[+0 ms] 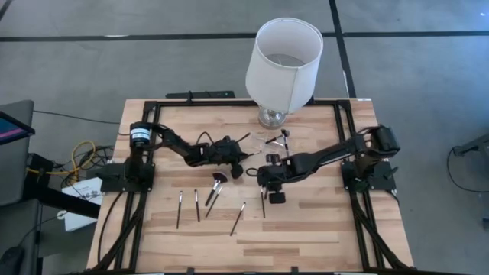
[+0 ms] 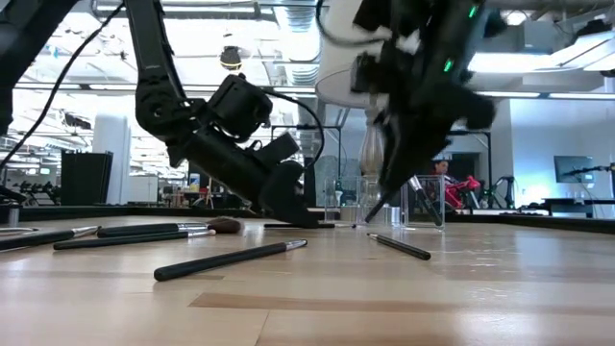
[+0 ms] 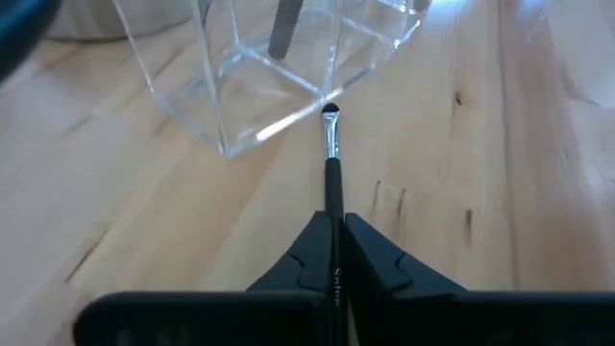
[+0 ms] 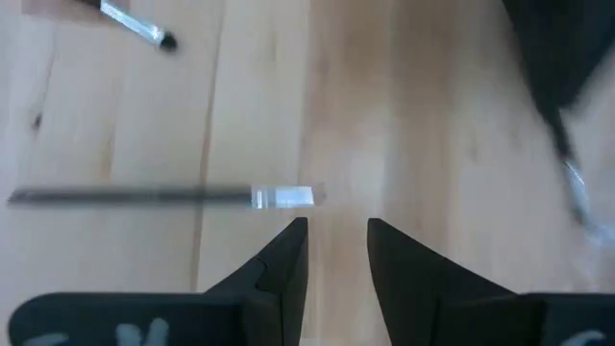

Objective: Put items in baskets/containers
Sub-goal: Put the black eyeshadow brush into the transparent organizer

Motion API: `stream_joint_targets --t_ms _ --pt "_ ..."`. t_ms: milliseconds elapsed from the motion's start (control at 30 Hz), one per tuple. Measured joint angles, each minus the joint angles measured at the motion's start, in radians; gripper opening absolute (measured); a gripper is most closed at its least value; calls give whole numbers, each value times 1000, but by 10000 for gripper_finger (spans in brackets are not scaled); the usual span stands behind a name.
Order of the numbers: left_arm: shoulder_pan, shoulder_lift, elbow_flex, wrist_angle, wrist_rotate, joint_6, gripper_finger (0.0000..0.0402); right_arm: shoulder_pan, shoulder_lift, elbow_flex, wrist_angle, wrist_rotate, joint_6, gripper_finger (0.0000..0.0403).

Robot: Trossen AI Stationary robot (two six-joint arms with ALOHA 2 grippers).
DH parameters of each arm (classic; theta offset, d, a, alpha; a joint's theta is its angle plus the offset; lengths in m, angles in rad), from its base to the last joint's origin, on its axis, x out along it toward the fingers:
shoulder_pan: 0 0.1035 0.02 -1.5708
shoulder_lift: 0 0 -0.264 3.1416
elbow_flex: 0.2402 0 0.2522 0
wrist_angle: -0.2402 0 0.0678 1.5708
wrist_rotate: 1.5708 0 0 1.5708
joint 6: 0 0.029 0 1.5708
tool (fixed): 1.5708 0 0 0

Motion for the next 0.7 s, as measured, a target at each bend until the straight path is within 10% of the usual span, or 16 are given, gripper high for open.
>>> stream_joint_targets --t_ms 300,567,700 --pt "-51 -249 -60 -106 15 3 12 115 -286 -39 -41 366 114 102" --pt "-108 -454 -137 -94 10 5 13 109 -320 -597 1350 274 -23 102" --pt "-144 -549 -161 -79 -50 7 13 52 -218 -683 1749 214 68 103"
